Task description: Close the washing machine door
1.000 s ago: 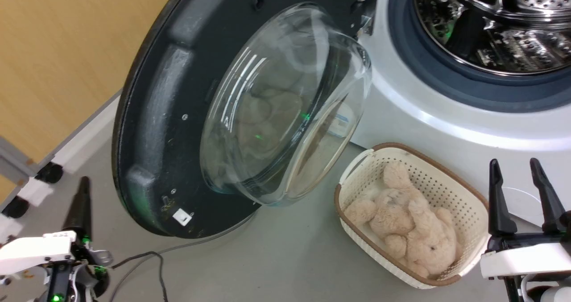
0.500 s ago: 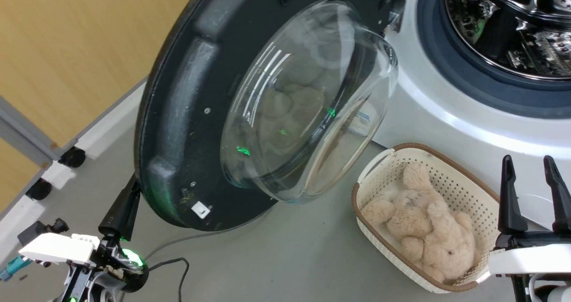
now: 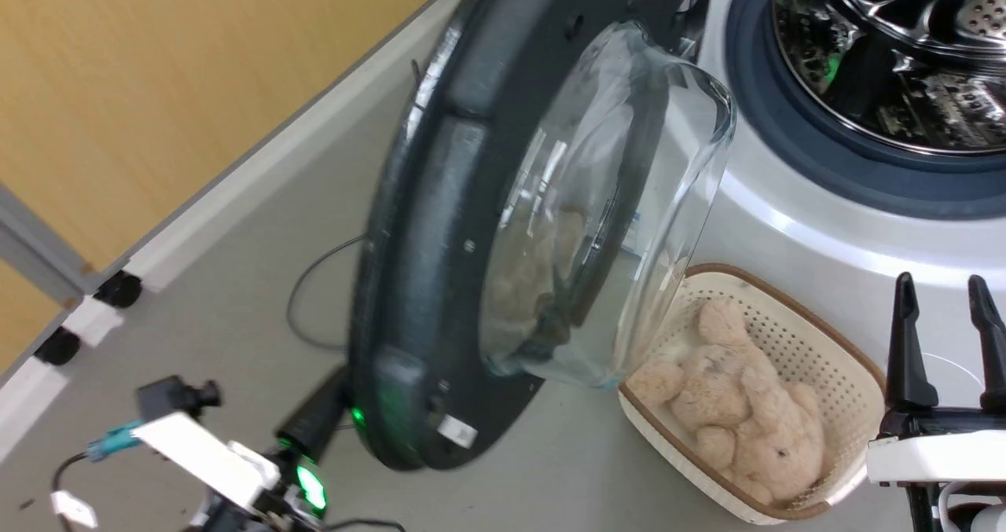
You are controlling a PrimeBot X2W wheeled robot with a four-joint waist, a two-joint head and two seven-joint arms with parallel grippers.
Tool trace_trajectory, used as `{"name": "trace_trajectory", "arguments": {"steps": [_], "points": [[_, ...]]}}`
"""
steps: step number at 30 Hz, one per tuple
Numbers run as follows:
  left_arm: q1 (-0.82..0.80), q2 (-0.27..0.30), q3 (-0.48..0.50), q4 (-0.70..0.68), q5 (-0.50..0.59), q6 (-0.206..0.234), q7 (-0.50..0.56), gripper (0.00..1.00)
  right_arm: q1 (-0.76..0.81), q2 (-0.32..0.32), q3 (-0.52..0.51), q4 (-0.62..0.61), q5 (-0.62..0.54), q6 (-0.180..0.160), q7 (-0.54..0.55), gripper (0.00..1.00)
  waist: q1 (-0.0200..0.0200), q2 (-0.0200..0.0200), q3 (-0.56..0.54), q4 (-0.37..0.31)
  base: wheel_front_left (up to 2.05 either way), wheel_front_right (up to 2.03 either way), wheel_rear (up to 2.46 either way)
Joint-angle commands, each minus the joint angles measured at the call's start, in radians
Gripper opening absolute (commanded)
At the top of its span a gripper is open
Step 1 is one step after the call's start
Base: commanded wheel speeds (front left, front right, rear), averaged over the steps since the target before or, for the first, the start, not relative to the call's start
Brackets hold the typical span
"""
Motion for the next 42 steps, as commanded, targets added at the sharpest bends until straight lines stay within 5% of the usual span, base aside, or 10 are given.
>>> {"name": "trace_trajectory", "arguments": {"steps": [1,24,34,42], "points": [[0.021,-0.003,-0.034,-0.022,0.016,-0.005,0.015,0.00,-0.005,0.004,-0.002,-0.001,0.005,0.001,-0.005,1.00,0.0000,0.0000,-0.003,-0.014,0.00,0.00,0.00],[0.024,0.000,-0.379,-0.100,0.105,-0.005,0.001,0.00,-0.010,0.004,0.000,0.008,0.024,0.001,-0.005,1.00,0.0000,0.0000,-0.014,-0.268,0.00,0.00,0.00],[-0.095,-0.002,-0.499,0.018,0.141,-0.005,-0.150,0.00,-0.035,0.004,-0.004,0.008,0.032,0.001,-0.005,1.00,0.0000,0.0000,0.027,-0.408,0.00,0.00,0.00],[-0.194,-0.003,-0.588,0.150,0.163,-0.005,-0.317,0.00,-0.038,0.004,-0.008,0.012,0.028,0.001,-0.005,1.00,0.0000,0.0000,0.038,-0.457,0.00,0.00,0.00]]}}
